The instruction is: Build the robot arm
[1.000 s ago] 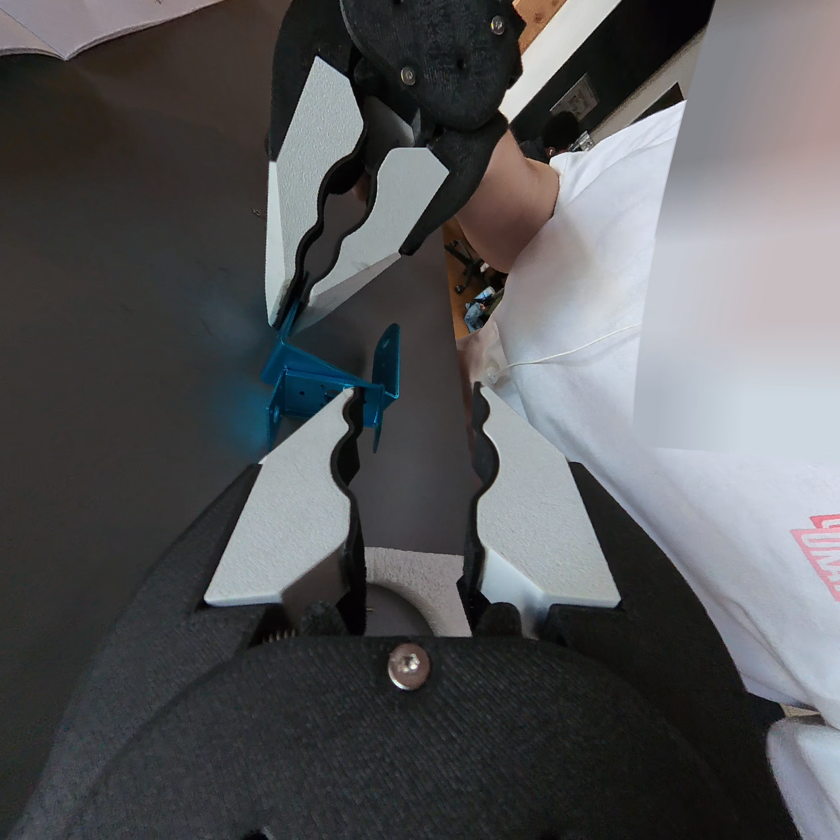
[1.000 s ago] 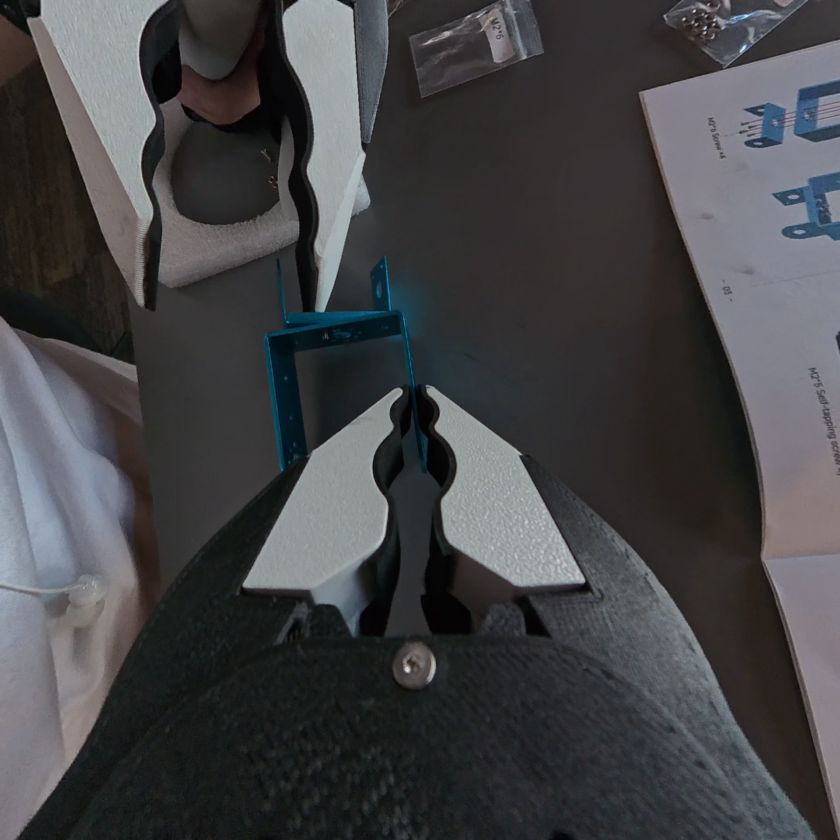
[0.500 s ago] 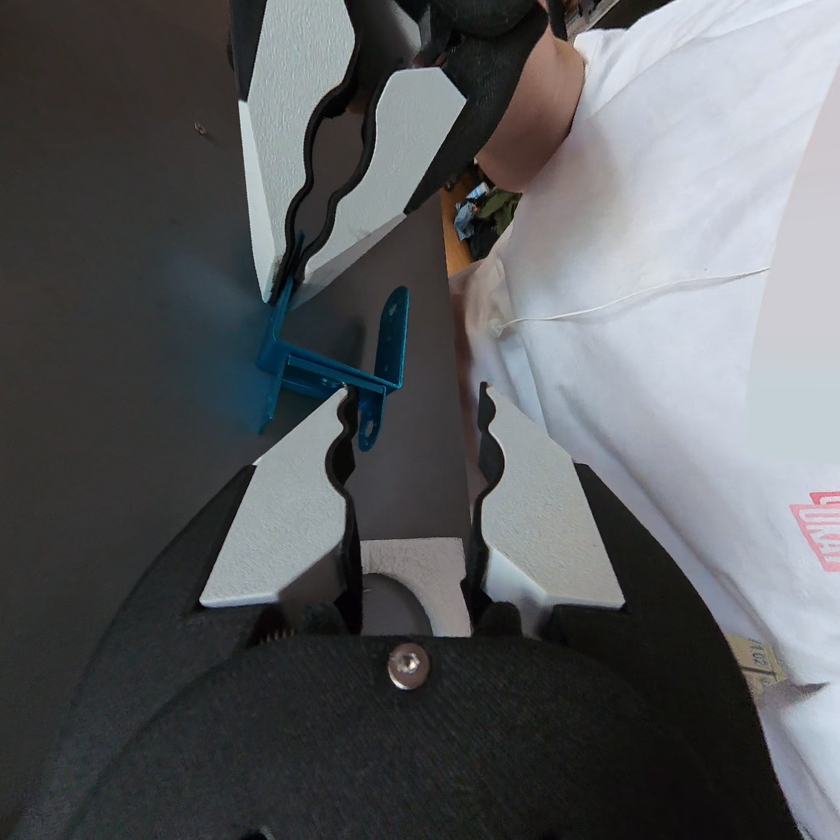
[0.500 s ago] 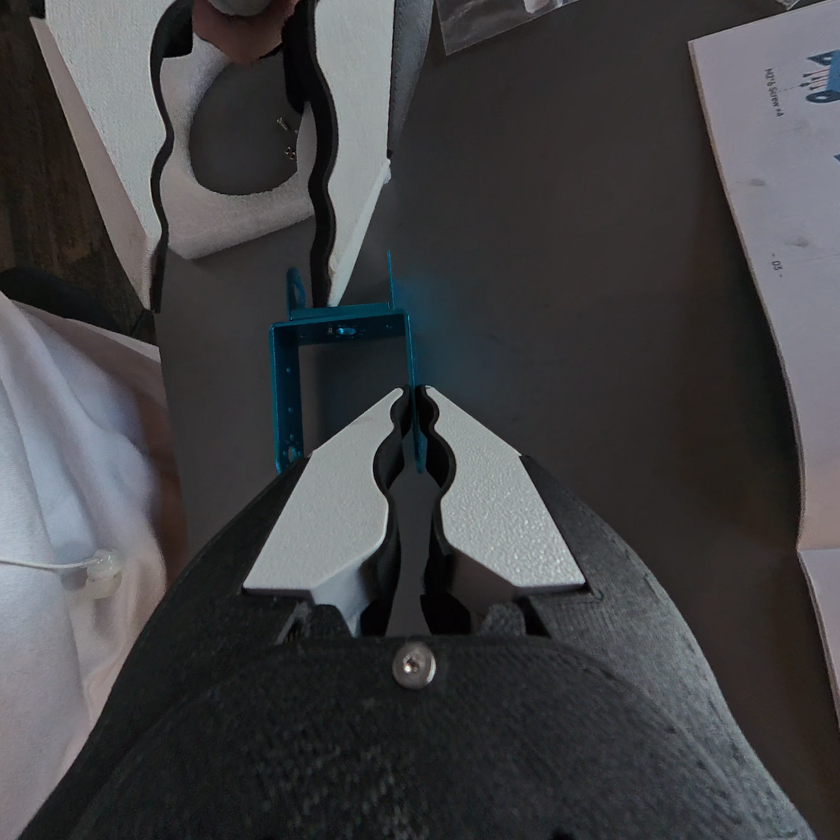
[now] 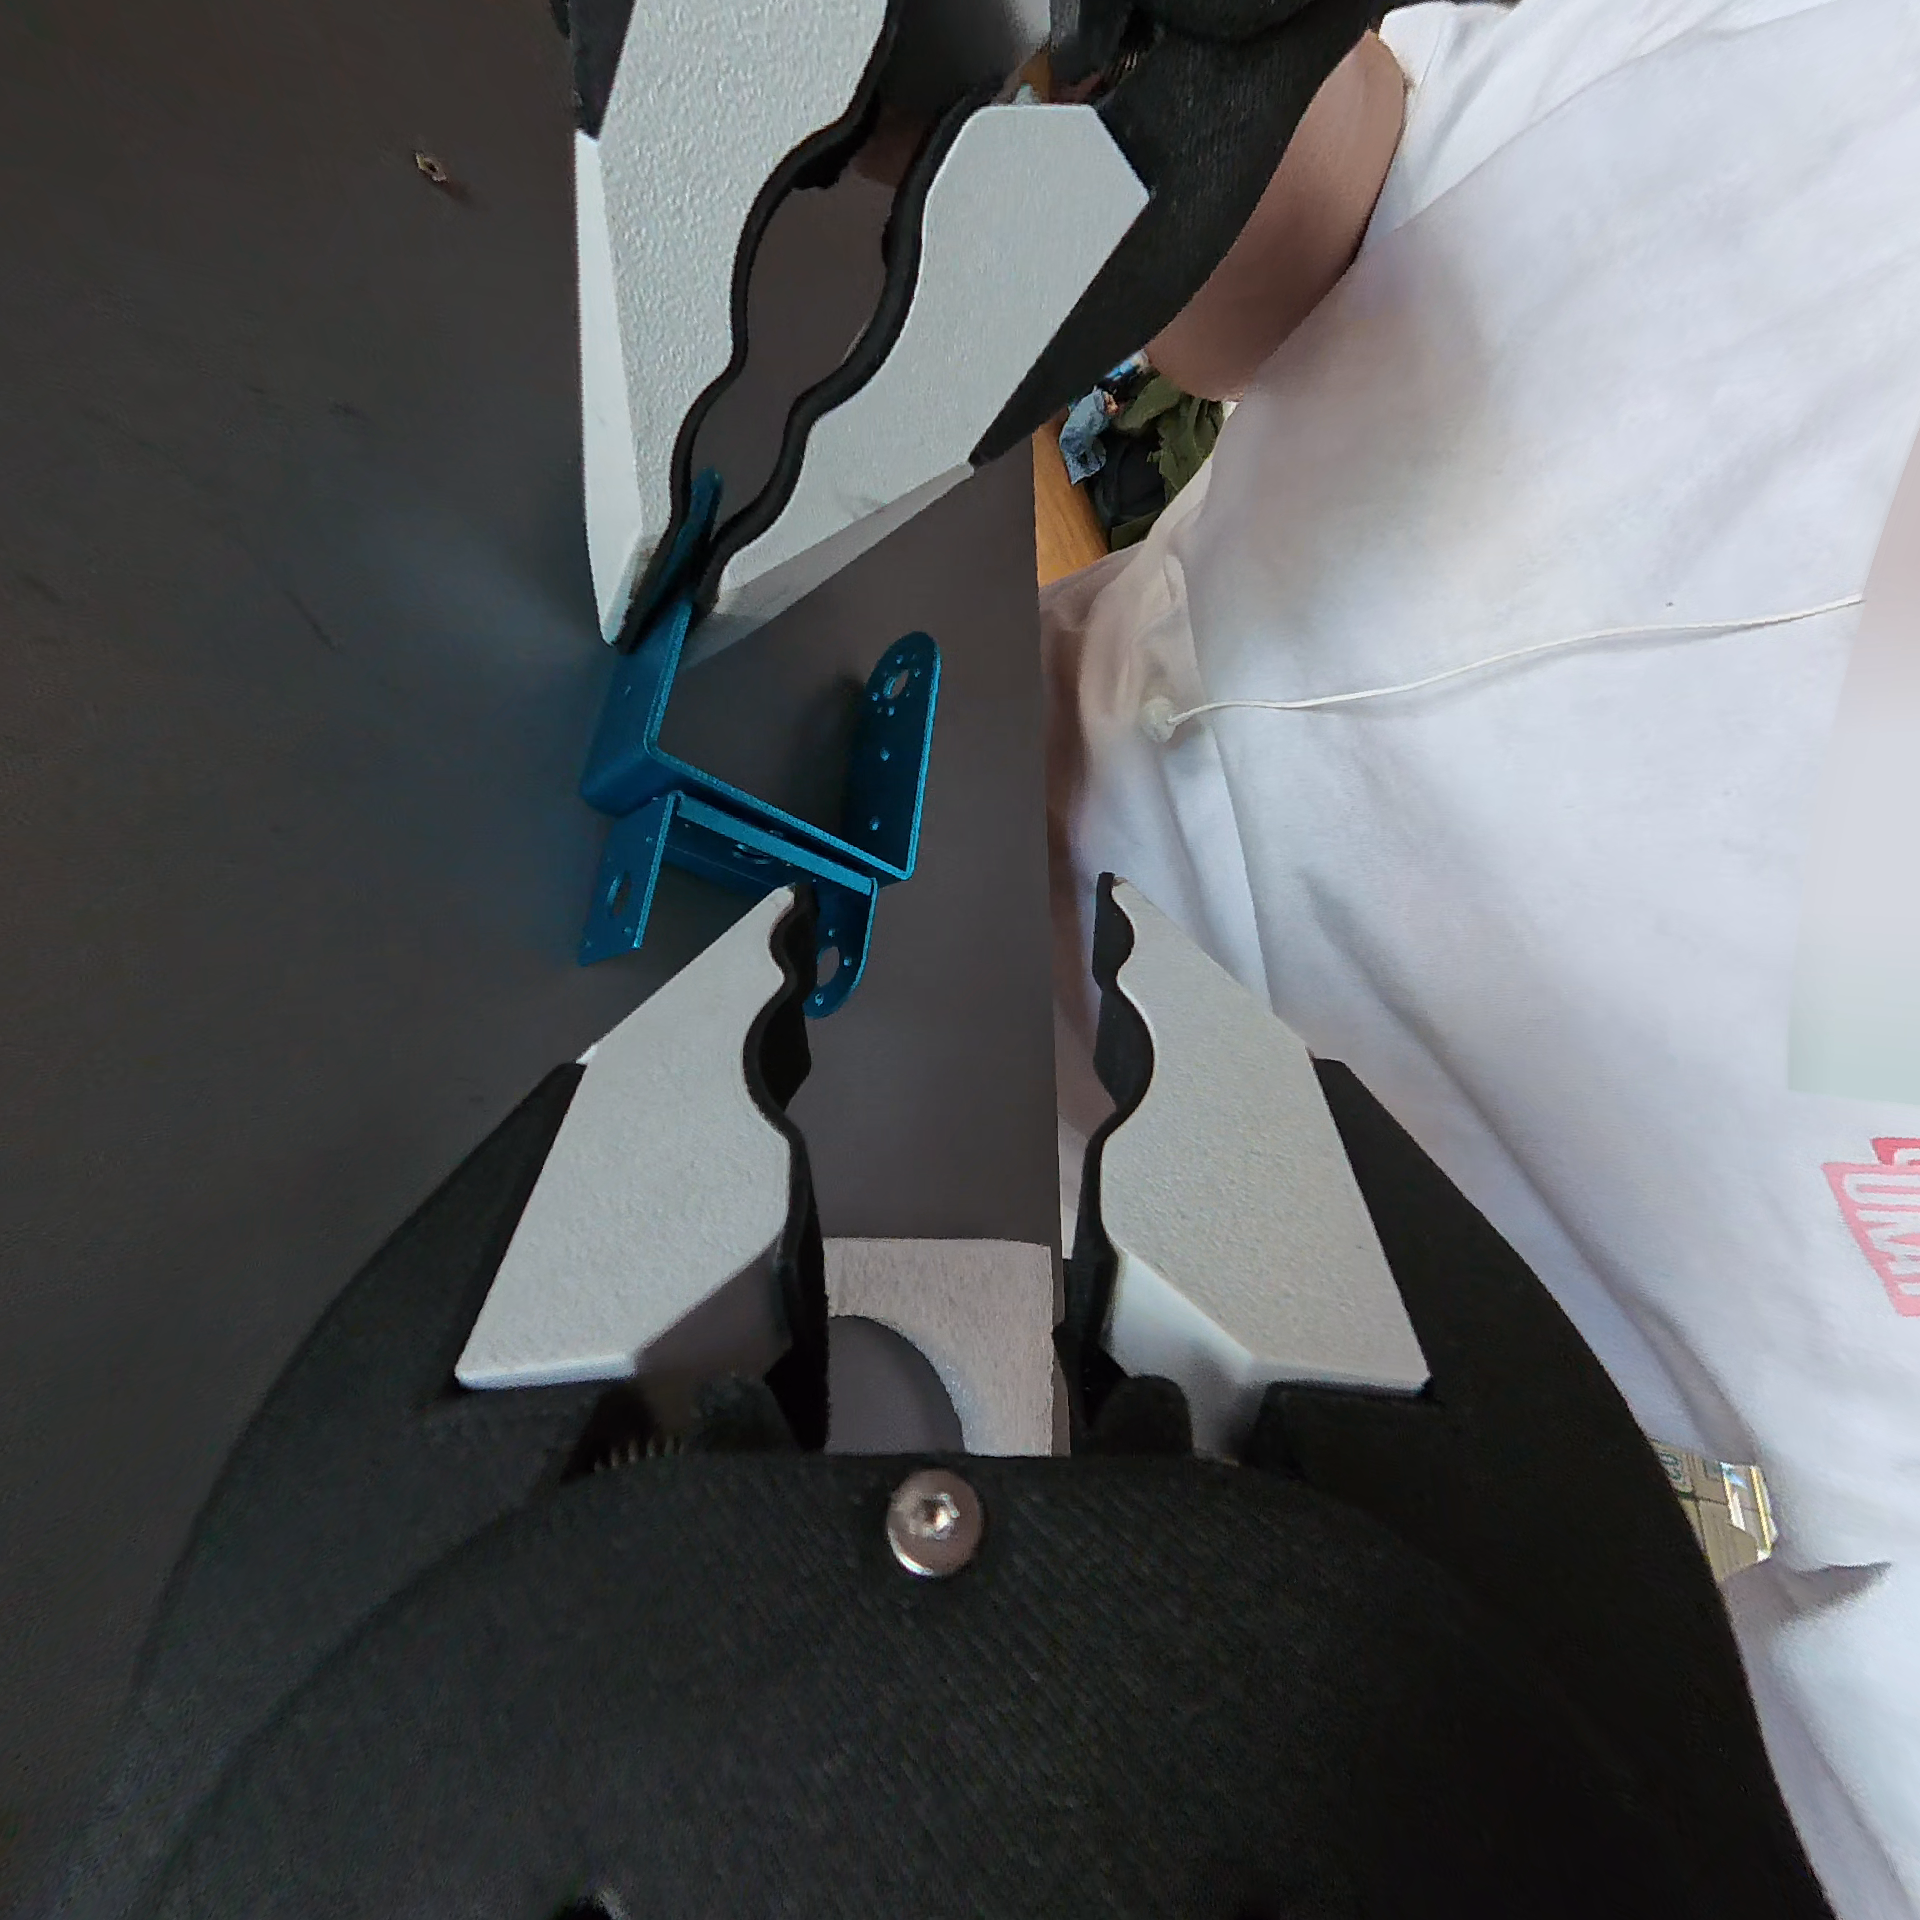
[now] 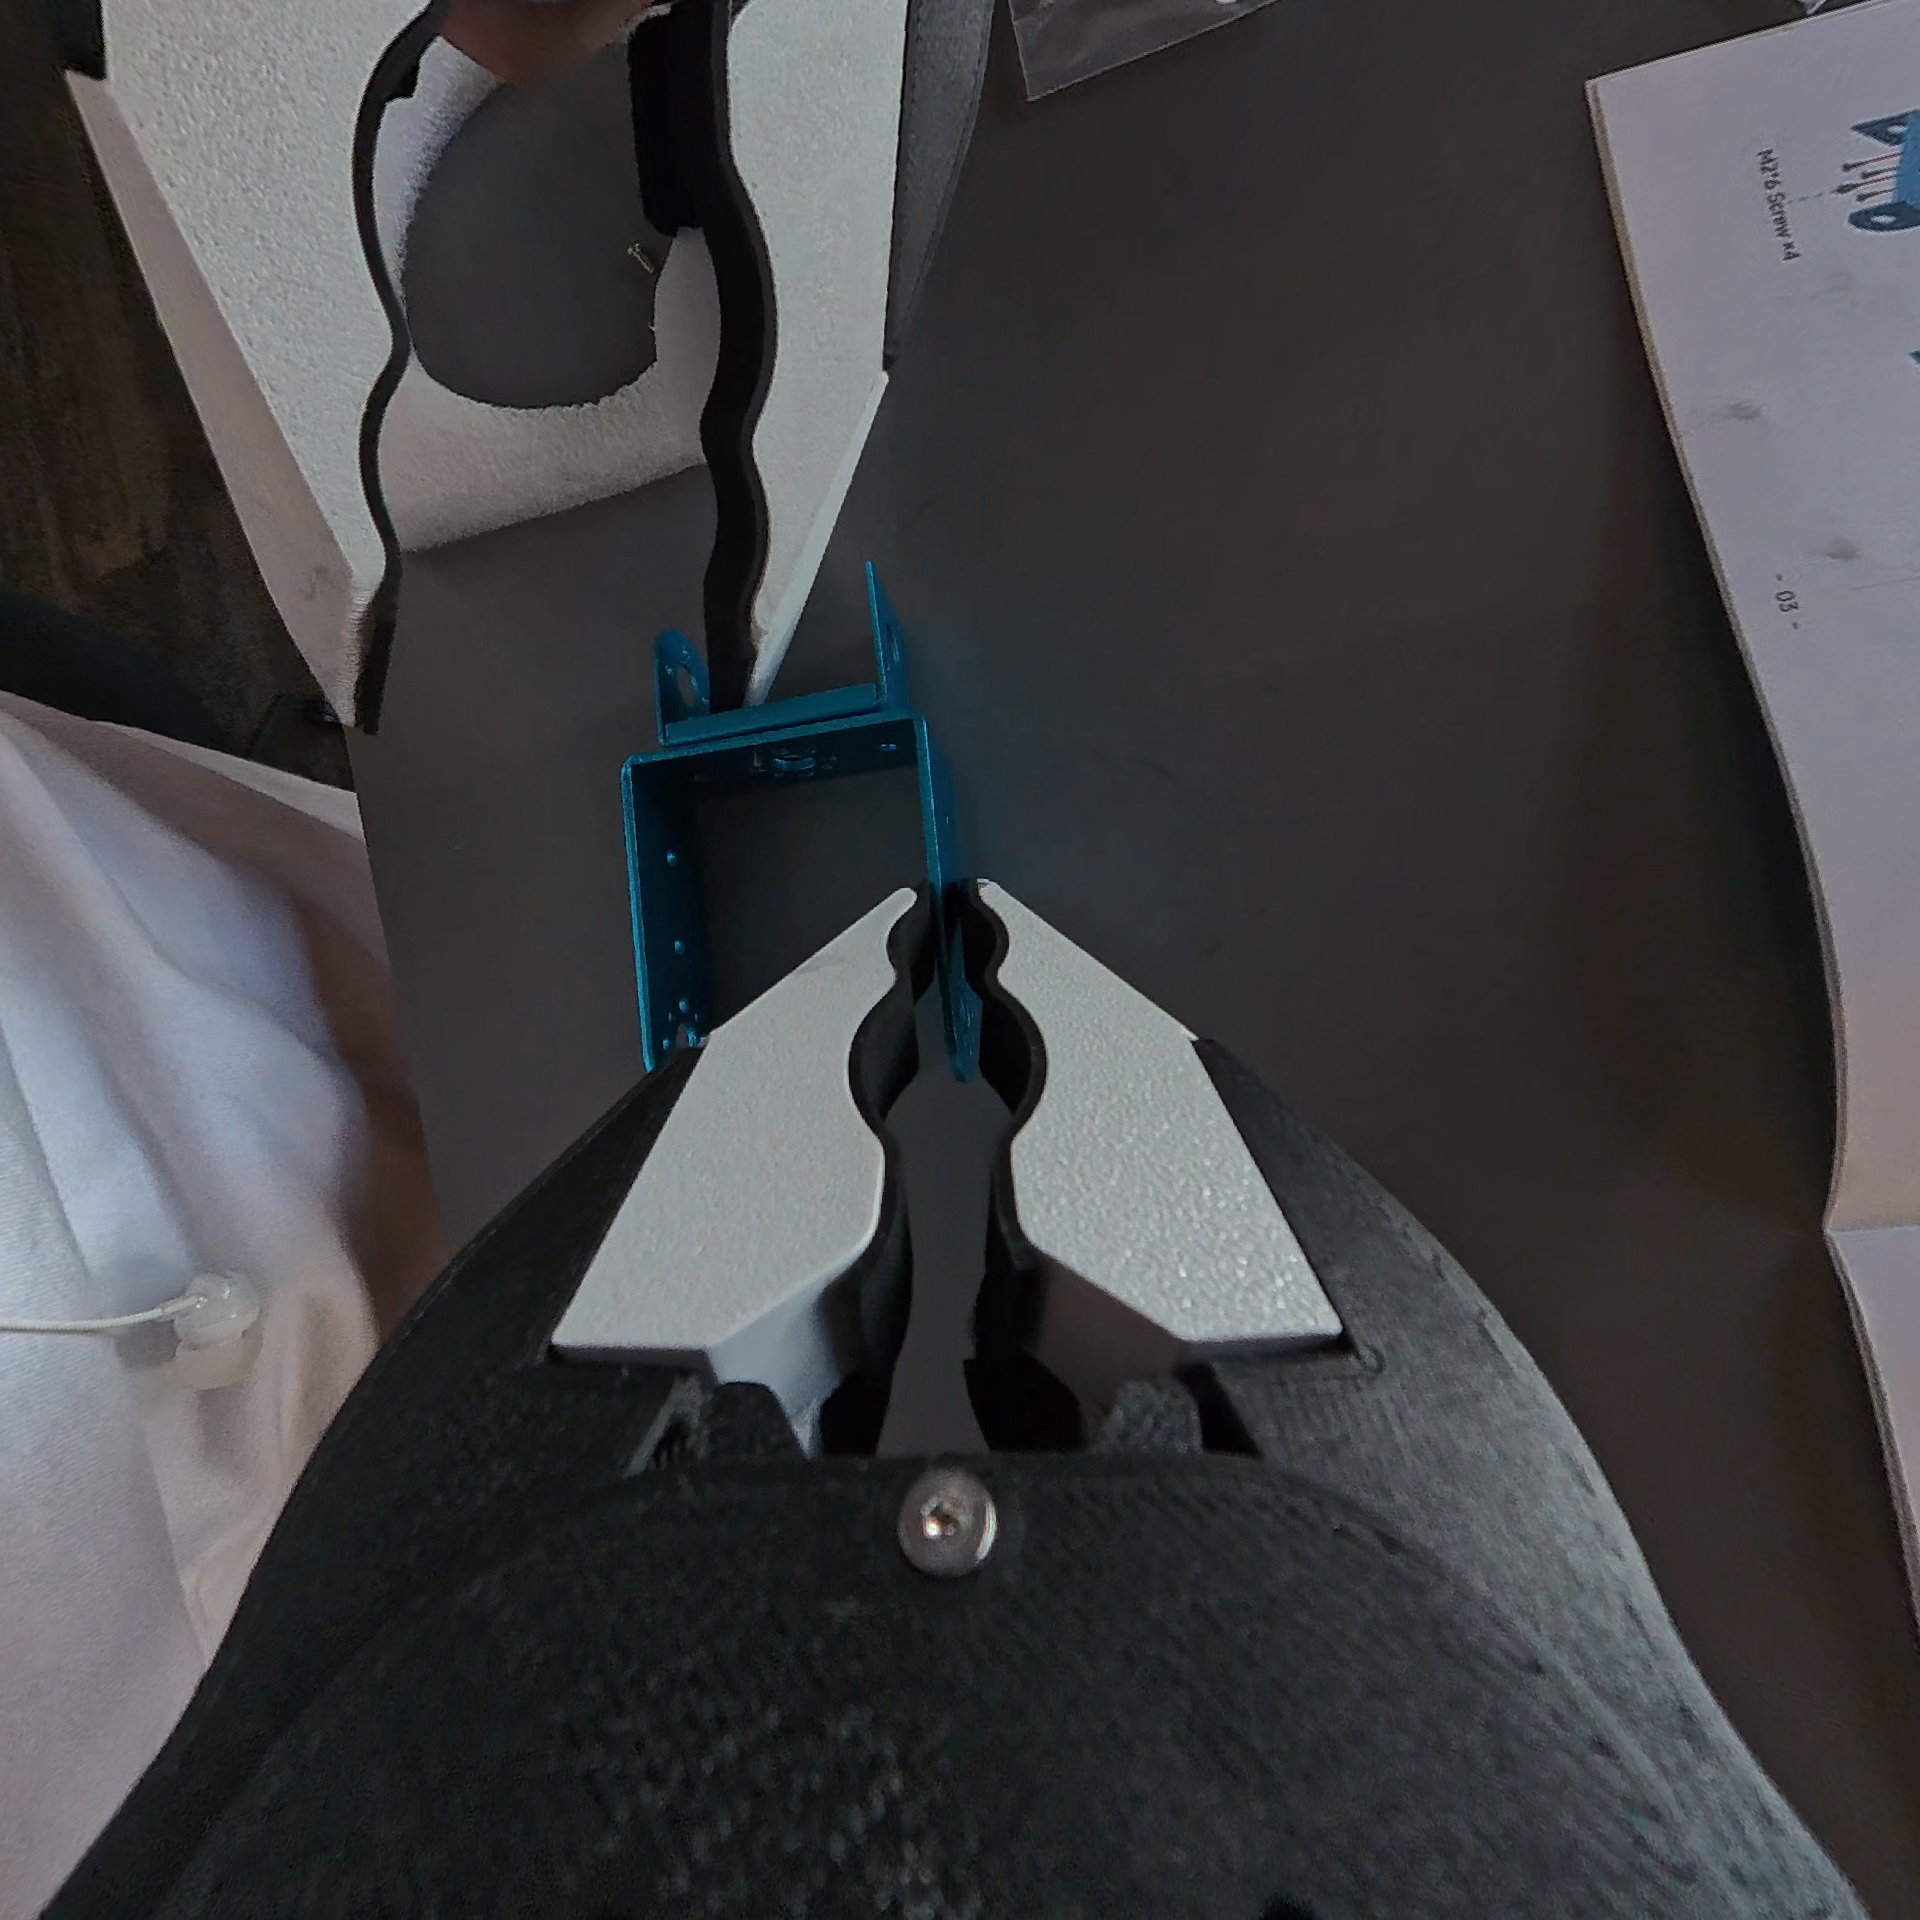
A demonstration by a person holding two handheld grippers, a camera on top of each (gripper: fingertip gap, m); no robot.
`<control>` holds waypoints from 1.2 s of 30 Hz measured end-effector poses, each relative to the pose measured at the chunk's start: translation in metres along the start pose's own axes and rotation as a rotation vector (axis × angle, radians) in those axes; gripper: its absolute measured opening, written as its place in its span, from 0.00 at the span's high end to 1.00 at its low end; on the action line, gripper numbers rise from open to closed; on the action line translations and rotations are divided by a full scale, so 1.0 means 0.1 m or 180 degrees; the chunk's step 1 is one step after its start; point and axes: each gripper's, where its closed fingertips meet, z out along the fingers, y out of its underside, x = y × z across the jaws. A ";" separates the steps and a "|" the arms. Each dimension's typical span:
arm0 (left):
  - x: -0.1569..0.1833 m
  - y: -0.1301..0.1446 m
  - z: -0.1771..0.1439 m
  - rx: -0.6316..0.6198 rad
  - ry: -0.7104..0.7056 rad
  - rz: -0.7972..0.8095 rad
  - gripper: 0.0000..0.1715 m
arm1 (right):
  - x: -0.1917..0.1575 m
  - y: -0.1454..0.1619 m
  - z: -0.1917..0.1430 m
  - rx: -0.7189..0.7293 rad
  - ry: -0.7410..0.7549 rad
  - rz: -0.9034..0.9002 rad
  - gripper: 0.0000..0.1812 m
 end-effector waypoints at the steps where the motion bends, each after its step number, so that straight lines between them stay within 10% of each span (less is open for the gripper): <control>1: 0.00 0.00 0.00 -0.0010 0.0000 -0.0001 0.69 | 0.00 0.00 0.00 0.0004 0.0007 -0.0007 0.98; 24: -0.04 0.01 0.04 -0.0073 -0.0175 -0.0103 0.69 | -0.09 -0.18 -0.18 0.0714 -0.0001 -0.0215 0.88; 36: -0.10 -0.18 -0.27 0.0840 -0.1265 -0.0758 0.77 | 0.02 0.15 -0.75 0.1558 0.0095 -0.0219 0.87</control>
